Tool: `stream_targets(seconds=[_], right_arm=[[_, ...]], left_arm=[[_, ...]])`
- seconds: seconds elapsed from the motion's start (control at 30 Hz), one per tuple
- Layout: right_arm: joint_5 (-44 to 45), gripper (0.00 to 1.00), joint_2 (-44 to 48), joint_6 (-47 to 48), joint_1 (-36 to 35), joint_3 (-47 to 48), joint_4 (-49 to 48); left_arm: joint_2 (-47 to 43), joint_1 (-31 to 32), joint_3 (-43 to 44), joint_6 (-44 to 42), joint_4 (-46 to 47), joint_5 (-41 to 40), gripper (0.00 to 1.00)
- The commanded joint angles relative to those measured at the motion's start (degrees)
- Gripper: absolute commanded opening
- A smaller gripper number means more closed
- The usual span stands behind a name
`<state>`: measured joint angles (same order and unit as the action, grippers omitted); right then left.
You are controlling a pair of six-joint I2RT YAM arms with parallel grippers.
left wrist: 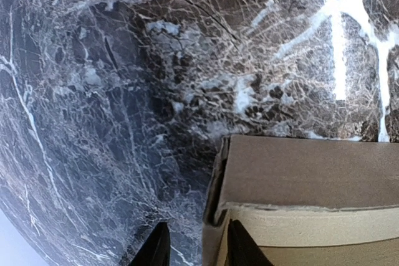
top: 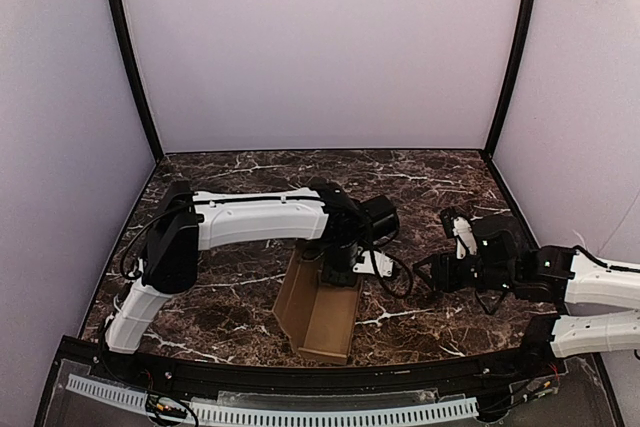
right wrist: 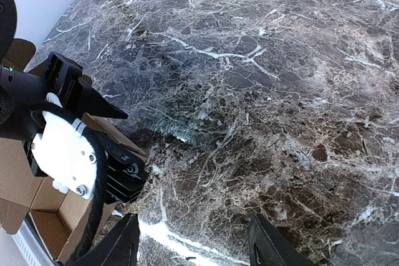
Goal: Fold the paper box
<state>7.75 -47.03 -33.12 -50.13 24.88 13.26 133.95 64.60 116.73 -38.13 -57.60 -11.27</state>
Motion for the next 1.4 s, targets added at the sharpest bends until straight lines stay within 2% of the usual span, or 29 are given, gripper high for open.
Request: stream_targets(seconds=[0.0, 0.23, 0.5, 0.63, 0.77, 0.87, 1.0, 1.17, 1.27, 1.37], right_arm=[[0.19, 0.59, 0.02, -0.08, 0.55, -0.65, -2.27], [-0.11, 0.60, -0.70, 1.25, 0.56, 0.06, -3.65], [-0.39, 0.60, -2.34, 2.87, 0.81, -0.36, -6.30], [-1.21, 0.60, -3.83, 3.99, 1.12, -0.48, -8.50], [-2.67, 0.60, -6.44, 5.02, 1.58, -0.54, -11.30], [-3.51, 0.61, -8.37, 5.69, 2.04, -0.26, -12.95], [-4.19, 0.64, -10.44, 7.48, 2.65, 0.98, -14.98], [-5.16, 0.66, -13.73, 9.61, 3.27, 3.23, -16.29], [-5.55, 0.67, -15.71, 10.30, 3.35, 4.13, -17.22], [-5.74, 0.67, -17.02, 10.72, 3.46, 4.52, -17.76]], left_arm=[[-0.87, 0.56, 3.33, 0.81, -3.25, -0.53, 0.33], [-1.78, 1.05, 6.88, 3.22, -5.72, -0.12, 0.35], [-7.87, 1.50, 5.40, 12.82, -2.54, 3.14, 0.35], [-11.61, 1.82, 3.87, 19.56, -0.03, 1.90, 0.34], [-16.41, 2.10, 1.83, 30.75, 3.88, -1.32, 0.34], [-19.75, 2.19, 1.77, 39.37, 2.97, -5.50, 0.34], [-26.98, 2.60, -6.01, 48.24, 6.31, -9.96, 0.34], [-37.60, 2.70, -21.29, 59.16, 13.11, -12.52, 0.34], [-43.44, 2.72, -27.39, 64.50, 12.98, -14.58, 0.34], [-45.98, 3.03, -31.39, 69.15, 12.06, -12.62, 0.33]])
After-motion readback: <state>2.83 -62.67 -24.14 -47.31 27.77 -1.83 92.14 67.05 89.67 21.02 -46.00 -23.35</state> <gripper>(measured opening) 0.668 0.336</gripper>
